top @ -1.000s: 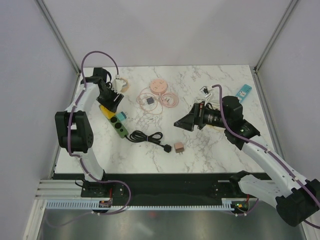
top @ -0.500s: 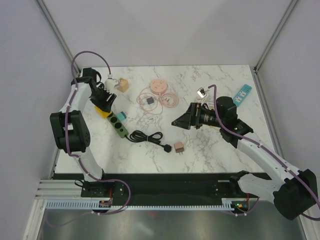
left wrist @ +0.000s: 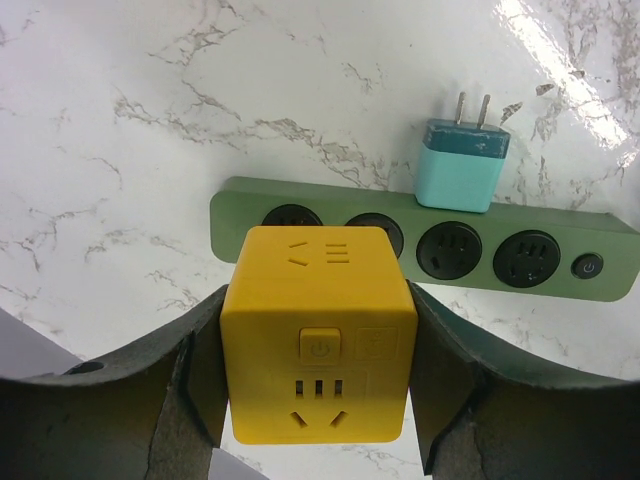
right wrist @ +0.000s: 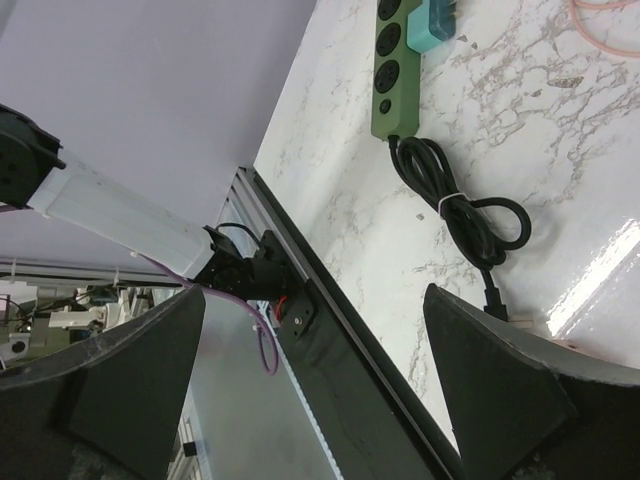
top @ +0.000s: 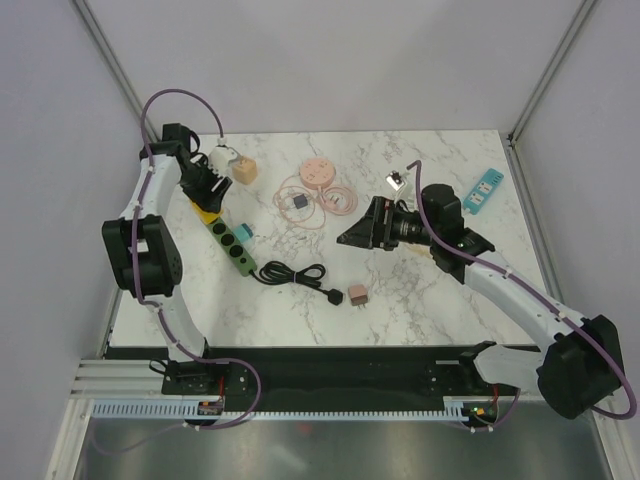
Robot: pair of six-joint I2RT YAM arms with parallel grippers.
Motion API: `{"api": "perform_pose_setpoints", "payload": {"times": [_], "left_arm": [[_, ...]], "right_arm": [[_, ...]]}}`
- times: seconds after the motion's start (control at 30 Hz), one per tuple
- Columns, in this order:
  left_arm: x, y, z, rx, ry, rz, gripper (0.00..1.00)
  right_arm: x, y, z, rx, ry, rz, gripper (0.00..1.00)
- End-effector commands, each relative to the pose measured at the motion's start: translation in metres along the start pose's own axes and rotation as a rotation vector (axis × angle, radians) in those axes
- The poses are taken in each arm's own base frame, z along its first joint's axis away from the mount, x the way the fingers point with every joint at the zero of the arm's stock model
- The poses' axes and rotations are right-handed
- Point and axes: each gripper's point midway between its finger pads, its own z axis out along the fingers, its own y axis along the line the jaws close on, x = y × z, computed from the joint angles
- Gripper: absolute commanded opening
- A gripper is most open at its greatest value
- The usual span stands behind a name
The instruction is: Insert the plug
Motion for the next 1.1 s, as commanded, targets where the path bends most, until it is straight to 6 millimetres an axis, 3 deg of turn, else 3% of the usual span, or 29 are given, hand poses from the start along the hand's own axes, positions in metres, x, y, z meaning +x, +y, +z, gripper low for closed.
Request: {"api": "perform_pose_setpoints", "payload": {"times": [0.0,0.13,0.3,0.57,0.8,1.07], "left_arm": [[-0.004,0.011,0.006,0.031,-0.029,0.057,0.02],[0.002,0.017,0.017,0.040,0.000,0.033,0.02],[0.013,0.019,0.024,0.047,0.021,0.012,0.02],[0.008,0.027,0.036,0.053,-0.034,0.005,0.02],[0.007,0.022,0.044,0.078,-0.057,-0.002,0.02],[0.021,0.017,0.052,0.077,-0.026,-0.002,0.02]], "right_arm": [[-0.030,0.037,-0.004,-0.077,-0.052,-0.037,0.98],[-0.038,0.042,-0.007,-0.067,-0.087,-0.057,0.98],[-0.036,0.025,-0.001,-0.006,-0.071,-0.042,0.98],[-0.040,0.024,0.000,0.008,-0.086,-0.047,0.98],[-0.038,0.021,-0.002,0.019,-0.090,-0.060,0.98],[-0.040,0.021,-0.001,0.025,-0.080,-0.068,0.98]]}}
